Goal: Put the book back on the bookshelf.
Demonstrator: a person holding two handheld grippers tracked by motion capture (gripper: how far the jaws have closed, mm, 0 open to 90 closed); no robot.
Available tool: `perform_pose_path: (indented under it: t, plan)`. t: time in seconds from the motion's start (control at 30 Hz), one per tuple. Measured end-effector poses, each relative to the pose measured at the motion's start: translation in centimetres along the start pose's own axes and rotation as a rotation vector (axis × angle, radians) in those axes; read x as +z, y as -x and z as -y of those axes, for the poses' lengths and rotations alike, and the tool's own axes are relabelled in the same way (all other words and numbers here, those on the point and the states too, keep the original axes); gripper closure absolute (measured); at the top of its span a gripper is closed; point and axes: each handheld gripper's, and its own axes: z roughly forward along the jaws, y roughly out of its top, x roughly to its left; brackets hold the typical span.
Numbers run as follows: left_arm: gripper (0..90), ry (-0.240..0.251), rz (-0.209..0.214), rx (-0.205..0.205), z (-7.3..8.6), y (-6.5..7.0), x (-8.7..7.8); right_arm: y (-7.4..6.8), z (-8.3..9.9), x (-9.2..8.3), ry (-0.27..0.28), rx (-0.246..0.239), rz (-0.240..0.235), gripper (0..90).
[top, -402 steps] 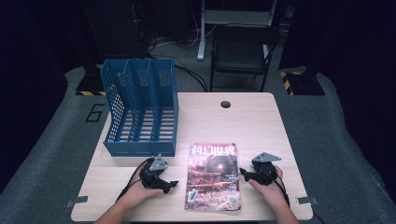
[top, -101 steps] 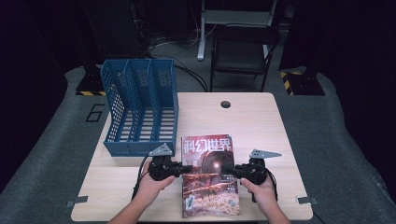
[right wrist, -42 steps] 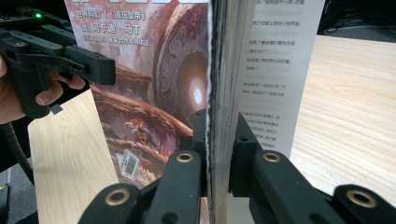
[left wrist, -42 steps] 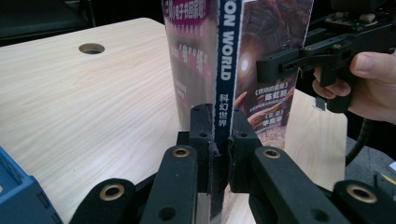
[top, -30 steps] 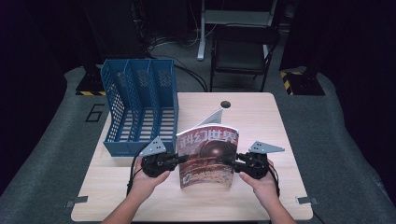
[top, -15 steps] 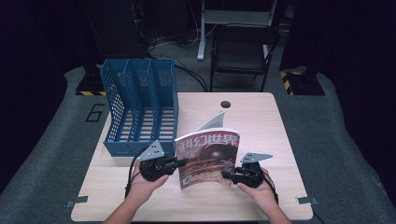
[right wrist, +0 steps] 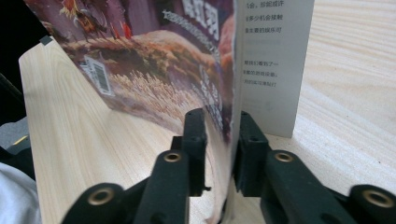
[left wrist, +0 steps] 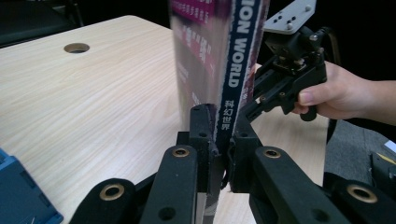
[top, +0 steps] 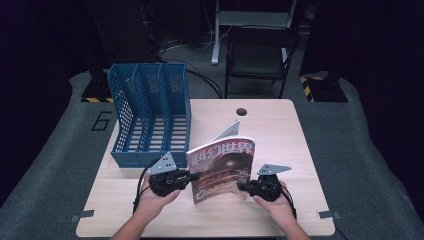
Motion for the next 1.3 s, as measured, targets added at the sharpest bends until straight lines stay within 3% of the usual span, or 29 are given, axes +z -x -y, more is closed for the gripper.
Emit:
perform_pose_path:
  t: [0.23,0.4,0.43,0.63,0.77,0.8,1.0,1.13,1.3]
  plan:
    - [83.6,-0.014,0.001,0.022,-0.2,0.3,-0.1,-0.6,-0.4,0.3,0.01,-0.049,0.046,85.4]
    - [83.6,-0.005,0.0,0.018,-0.3,0.4,-0.2,-1.0,-0.7,0.8,0.036,-0.055,0.08,85.8]
    - [83.6,-0.011,0.004,0.039,-0.4,0.4,-0.3,-1.1,-0.7,1.0,0.044,-0.052,0.083,85.7]
    - [83.6,-0.012,-0.007,0.046,-0.3,0.5,-0.2,-1.2,-0.8,1.4,0.058,-0.066,0.119,85.6]
    - [83.5,-0.021,-0.012,0.058,-0.2,0.3,-0.2,-1.2,-0.7,1.5,0.059,-0.07,0.125,84.9]
    - [83.5,-0.016,-0.015,0.046,-0.2,0.3,-0.2,-1.2,-0.7,1.6,0.06,-0.07,0.126,83.8]
    - [83.4,-0.027,-0.011,0.042,-0.1,0.0,-0.4,-0.7,-0.5,1.3,0.062,-0.028,0.113,76.0]
    - [83.2,-0.036,-0.013,0.074,0.0,0.0,-0.6,-0.6,-0.3,1.2,0.064,-0.023,0.105,69.6]
    - [82.7,-0.04,0.0,0.068,0.1,0.0,-0.6,-0.5,-0.2,0.6,0.072,-0.003,0.085,64.8]
